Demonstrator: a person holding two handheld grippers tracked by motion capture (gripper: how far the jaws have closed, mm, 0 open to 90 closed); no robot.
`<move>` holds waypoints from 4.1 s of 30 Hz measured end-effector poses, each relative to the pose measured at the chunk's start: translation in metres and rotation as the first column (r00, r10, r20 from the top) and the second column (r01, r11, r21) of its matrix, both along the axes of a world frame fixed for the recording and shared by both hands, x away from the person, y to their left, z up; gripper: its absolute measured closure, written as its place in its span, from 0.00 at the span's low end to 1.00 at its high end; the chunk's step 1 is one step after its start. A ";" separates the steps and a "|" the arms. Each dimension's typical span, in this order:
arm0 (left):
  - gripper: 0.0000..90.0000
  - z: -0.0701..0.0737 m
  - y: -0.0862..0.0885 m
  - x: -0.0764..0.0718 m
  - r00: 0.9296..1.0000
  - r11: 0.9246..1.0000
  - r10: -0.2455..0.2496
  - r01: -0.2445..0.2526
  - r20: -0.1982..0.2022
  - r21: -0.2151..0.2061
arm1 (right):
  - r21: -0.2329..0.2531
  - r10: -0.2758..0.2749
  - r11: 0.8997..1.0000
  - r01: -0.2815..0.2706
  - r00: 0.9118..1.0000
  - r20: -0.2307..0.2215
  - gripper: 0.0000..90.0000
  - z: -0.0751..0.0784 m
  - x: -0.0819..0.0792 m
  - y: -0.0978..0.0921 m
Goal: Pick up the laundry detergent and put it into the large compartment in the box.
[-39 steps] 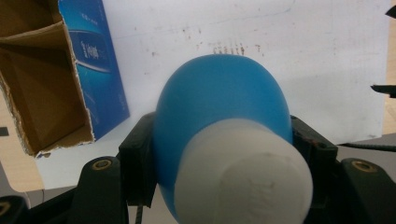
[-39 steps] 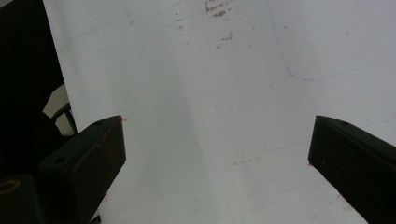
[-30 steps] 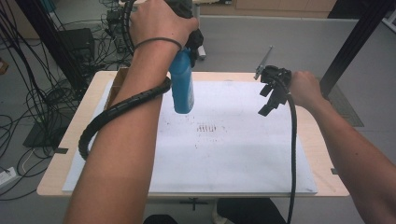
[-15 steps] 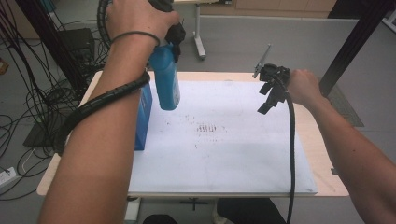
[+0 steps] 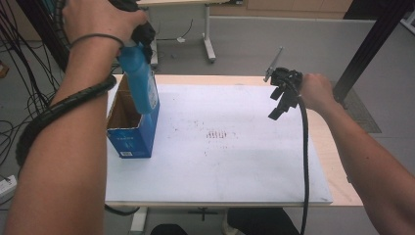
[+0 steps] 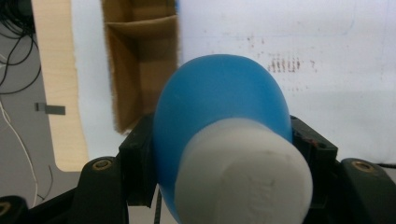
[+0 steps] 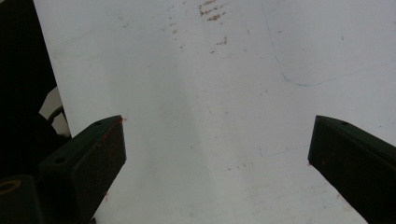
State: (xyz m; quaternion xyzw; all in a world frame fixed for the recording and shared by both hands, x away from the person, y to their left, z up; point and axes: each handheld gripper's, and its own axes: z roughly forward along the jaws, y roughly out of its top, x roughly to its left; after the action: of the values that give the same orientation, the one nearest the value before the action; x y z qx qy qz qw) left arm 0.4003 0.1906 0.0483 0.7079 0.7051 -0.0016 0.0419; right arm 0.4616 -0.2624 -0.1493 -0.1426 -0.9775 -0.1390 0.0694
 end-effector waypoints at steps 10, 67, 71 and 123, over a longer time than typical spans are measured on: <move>0.42 -0.010 0.041 0.002 0.999 0.999 0.046 -0.046 0.007 0.006 | -0.009 -0.005 1.000 0.005 1.000 -0.004 0.04 -0.003 0.004 0.002; 0.42 -0.100 0.072 0.020 0.999 0.999 -0.047 0.047 -0.008 -0.007 | -0.026 -0.010 1.000 0.009 1.000 -0.022 0.05 -0.014 0.009 0.007; 0.42 -0.108 0.070 0.022 0.999 0.999 -0.043 0.043 -0.010 -0.004 | -0.024 -0.010 1.000 0.009 1.000 -0.023 0.05 -0.016 0.009 0.006; 0.42 -0.187 0.061 0.028 0.998 0.998 -0.056 0.056 -0.025 0.017 | -0.025 -0.014 1.000 0.013 0.999 -0.037 0.05 -0.024 0.007 0.000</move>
State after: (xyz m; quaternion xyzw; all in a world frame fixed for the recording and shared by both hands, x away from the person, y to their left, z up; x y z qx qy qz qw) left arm 0.4284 0.2514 -0.1384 0.7276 0.6854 -0.0054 0.0269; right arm 0.4690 -0.2622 -0.1734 -0.1528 -0.9767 -0.1247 0.0848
